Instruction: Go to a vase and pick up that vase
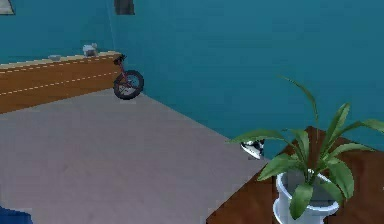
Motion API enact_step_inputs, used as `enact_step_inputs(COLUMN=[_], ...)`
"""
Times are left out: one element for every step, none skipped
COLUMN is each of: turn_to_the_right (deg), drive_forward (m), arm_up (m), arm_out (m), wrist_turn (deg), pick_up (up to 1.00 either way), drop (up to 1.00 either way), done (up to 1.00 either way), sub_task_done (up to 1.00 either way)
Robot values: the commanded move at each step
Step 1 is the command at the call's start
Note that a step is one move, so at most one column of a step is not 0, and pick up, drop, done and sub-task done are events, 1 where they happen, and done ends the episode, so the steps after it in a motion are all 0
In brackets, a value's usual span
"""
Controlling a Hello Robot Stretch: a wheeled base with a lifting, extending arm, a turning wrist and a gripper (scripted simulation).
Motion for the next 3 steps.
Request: enact_step_inputs(turn_to_the_right=[-15.0, 0.0, 0.0], drive_forward=[0.00, 0.00, 0.00], arm_up=[0.00, 0.50, 0.38], arm_out=[0.00, 0.00, 0.00], wrist_turn=[0.0, 0.0, 0.0], pick_up=[0.00, 0.00, 0.00], drop=[0.00, 0.00, 0.00], done=[0.00, 0.00, 0.00], sub_task_done=[0.00, 0.00, 0.00])
